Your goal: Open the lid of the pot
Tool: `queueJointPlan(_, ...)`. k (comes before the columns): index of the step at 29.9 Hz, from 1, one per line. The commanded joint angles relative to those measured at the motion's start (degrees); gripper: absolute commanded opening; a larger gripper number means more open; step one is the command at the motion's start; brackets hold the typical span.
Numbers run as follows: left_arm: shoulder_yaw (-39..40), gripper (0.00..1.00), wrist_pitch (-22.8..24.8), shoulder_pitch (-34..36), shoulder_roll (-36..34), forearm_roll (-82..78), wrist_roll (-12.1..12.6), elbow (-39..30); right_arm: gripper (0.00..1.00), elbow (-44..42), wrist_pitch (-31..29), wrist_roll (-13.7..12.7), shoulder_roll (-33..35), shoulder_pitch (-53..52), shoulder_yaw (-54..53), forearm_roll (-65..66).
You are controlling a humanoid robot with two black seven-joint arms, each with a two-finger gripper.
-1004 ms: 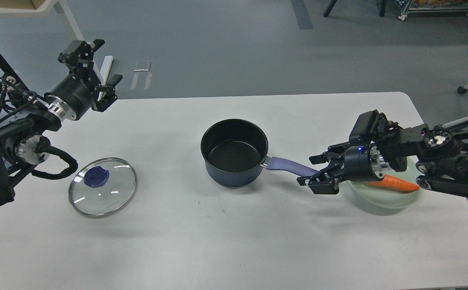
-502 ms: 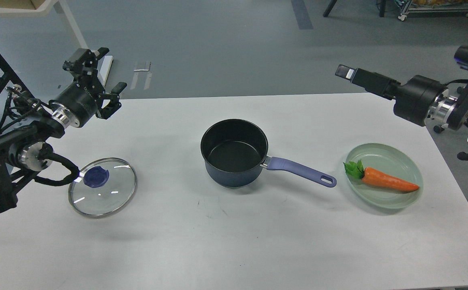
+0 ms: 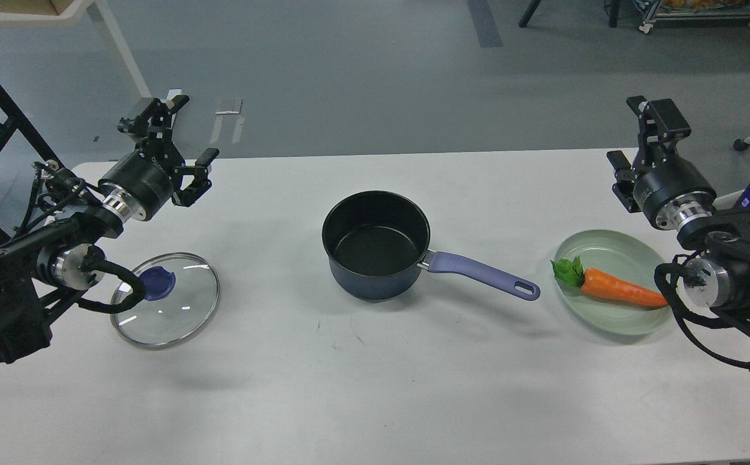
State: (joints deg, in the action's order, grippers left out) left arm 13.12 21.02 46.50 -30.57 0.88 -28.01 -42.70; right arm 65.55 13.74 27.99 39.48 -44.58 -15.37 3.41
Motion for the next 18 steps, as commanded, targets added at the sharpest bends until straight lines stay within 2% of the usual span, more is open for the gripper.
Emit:
queueJointPlan(1, 0.8, 0.99, 0.1, -1.0, 0.3, 0.0, 0.0, 0.0, 1.0, -0.9, -4.8, 0.0, -1.0, 2.7, -2.1, -1.0)
queueJointPlan(8, 1.2, 0.99, 0.1, -1.4, 0.4, 0.0, 0.0, 0.0, 1.0, -8.6, -27.3, 0.0, -1.0, 3.6, -2.0, -1.1)
queueJointPlan(18, 1.3, 0.99, 0.1, -1.3, 0.4, 0.0, 0.0, 0.0, 1.0, -9.5, -27.8, 0.0, -1.9, 4.6, -2.6, -1.0)
